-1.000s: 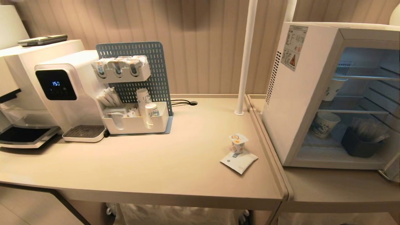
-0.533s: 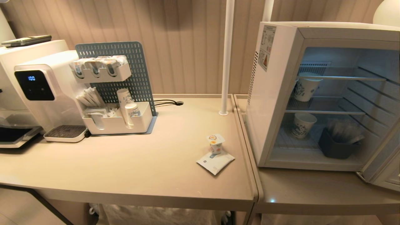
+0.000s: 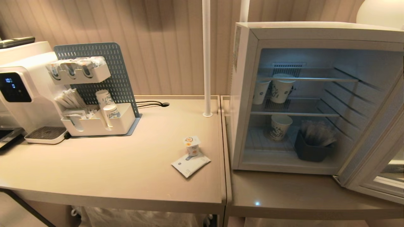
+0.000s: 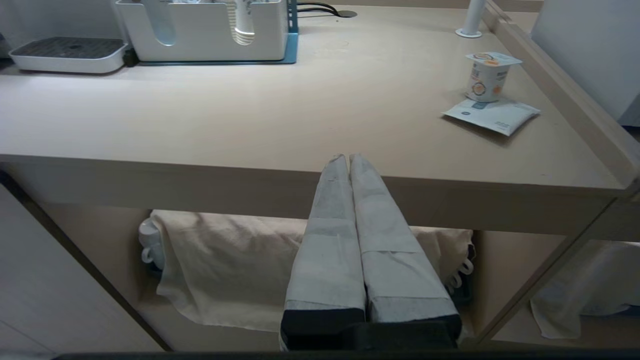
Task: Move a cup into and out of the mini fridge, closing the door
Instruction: Close the freezer door
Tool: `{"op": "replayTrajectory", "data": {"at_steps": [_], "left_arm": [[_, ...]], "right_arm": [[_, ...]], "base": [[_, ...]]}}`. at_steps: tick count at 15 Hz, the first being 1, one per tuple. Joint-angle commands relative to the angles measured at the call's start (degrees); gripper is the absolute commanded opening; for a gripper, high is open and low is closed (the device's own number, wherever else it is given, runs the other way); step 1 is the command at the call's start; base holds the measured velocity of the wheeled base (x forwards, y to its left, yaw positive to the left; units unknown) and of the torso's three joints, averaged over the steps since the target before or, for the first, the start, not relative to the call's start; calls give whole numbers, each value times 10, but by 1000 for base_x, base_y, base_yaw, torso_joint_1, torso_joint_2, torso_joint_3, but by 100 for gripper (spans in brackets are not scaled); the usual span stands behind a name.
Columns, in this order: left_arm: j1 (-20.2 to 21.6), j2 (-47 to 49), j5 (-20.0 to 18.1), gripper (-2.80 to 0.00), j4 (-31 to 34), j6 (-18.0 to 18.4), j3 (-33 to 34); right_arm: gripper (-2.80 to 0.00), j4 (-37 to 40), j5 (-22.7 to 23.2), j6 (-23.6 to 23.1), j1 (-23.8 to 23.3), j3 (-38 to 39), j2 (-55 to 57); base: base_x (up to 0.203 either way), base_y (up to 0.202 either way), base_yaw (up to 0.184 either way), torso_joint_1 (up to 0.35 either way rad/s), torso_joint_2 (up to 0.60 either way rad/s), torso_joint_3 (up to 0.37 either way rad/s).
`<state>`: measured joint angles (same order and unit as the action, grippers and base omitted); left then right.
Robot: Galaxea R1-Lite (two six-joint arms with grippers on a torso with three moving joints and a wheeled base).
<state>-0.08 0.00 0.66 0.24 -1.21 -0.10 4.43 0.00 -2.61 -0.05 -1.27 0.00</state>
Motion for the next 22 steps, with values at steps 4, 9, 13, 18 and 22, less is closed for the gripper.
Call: {"op": "replayTrajectory", "data": {"at_steps": [4,9,13,18,22], "left_arm": [[0,1,0,-280,4,2,0],[0,1,1,-280,5,4,-1],[0,3,1,-280,7,10,-1],[0,1,0,-280,-2,8,1],[0,1,-1,-280,-2,4,2]], "right_arm": [[-280,2,-1,0,0,-1,0],[-280,-3,-1,-1,0,0,1],[-280,-1,-1,-2,0,0,-1],[-280,1,0,-1,0,0,0],[-280,1,0,-1,0,0,-1]], "base": [[0,-197,0,-1,5,-1],[0,-194,2,4,2,2],[0,-194,2,-1,4,2],[0,-194,1,1,4,3],[0,-192,1,1,1,3]]}}
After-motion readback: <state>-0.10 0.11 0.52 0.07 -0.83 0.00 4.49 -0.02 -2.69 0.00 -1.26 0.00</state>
